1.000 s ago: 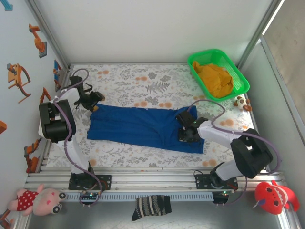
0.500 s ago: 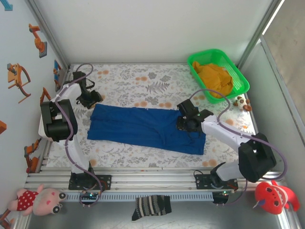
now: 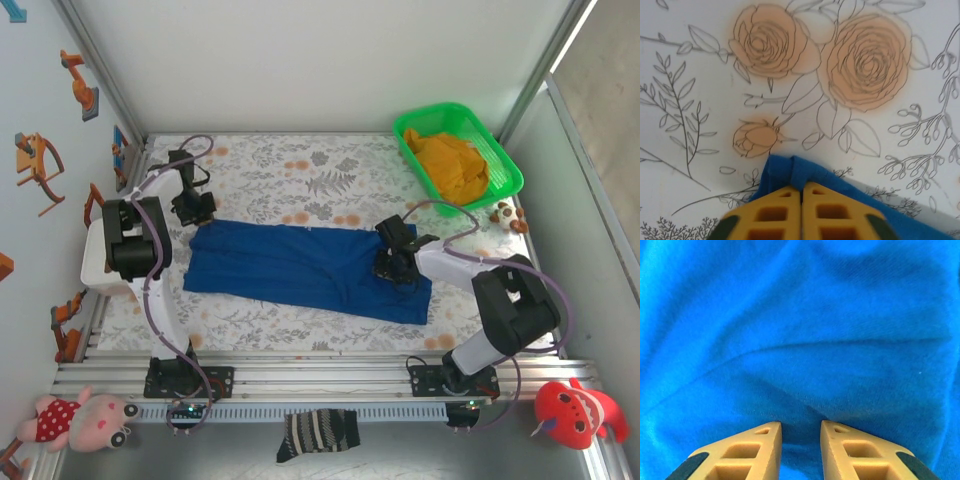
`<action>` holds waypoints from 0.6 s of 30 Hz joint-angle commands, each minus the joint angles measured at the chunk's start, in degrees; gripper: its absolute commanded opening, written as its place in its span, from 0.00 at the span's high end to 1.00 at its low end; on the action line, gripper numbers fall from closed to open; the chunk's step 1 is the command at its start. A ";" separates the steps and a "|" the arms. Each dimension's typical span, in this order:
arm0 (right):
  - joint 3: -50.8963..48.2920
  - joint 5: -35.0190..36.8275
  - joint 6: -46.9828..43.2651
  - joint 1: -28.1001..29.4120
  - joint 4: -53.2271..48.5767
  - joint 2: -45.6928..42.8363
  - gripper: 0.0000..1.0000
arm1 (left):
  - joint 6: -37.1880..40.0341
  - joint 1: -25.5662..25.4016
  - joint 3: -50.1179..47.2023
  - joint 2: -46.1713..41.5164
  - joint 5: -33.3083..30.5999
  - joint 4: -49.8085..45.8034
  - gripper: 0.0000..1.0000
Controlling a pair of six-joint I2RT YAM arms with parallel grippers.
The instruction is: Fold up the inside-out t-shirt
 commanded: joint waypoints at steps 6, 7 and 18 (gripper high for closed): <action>-4.74 2.14 6.06 -3.87 0.31 0.98 0.73 | -7.67 2.27 3.80 2.95 2.39 1.61 1.00; -5.05 2.12 6.11 -4.34 0.29 1.06 0.73 | -8.86 2.85 3.89 2.92 3.60 2.22 1.00; 3.01 -3.13 -7.30 -5.57 -4.95 -10.81 0.39 | -11.13 3.88 -2.92 -7.51 8.53 6.34 0.47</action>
